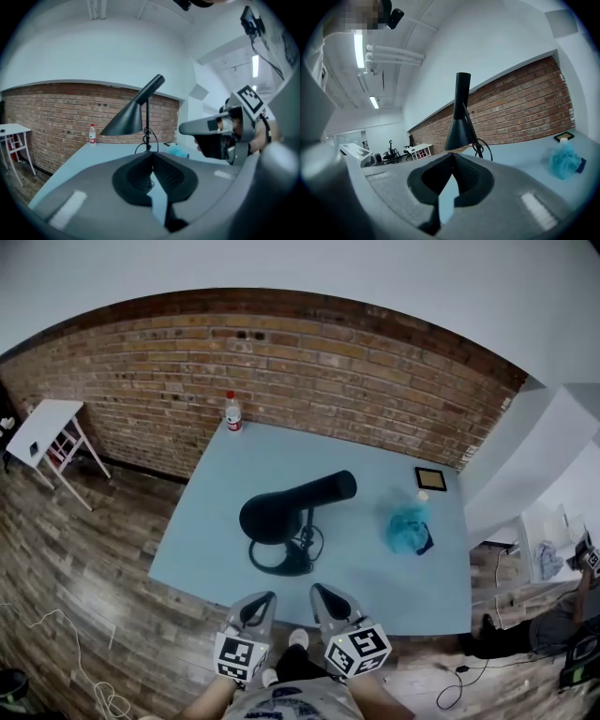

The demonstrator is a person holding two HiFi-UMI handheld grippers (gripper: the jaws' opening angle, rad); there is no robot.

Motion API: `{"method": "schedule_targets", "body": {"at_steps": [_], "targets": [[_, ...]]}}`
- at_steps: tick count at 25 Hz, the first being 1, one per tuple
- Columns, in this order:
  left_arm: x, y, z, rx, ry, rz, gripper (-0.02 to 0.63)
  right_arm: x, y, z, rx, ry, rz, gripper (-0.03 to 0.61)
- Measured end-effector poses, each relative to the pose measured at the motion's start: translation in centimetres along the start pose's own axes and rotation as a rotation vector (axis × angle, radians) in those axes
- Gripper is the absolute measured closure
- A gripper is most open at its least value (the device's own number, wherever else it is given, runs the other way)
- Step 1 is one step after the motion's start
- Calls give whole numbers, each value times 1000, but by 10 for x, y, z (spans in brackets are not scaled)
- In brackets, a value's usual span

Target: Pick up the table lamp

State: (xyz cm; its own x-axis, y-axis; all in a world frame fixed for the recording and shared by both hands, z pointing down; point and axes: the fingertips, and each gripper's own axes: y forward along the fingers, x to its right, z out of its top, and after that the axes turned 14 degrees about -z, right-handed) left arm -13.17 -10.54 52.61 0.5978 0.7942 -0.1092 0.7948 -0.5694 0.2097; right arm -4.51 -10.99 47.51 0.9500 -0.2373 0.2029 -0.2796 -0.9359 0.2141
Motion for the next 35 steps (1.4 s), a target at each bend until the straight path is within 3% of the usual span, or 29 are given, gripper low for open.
{"method": "schedule_targets", "body": {"at_steps": [14,20,30,32,35], "targets": [[-43,87,10,-52,-5,8,621,41,79,43,66,-68,117,580],[-46,110,9,-54,9,19,621,44,94,52,88,-91,193,578],[-54,122,4,-47,-28,24,621,43,111,60,93,-112,225,576],[-55,123,1,-50,-25,17,621,39,110,60,89,-114,243,521],[-56,124,-6,-57,-34,8,622,33,111,59,83,-123,264,513]]}}
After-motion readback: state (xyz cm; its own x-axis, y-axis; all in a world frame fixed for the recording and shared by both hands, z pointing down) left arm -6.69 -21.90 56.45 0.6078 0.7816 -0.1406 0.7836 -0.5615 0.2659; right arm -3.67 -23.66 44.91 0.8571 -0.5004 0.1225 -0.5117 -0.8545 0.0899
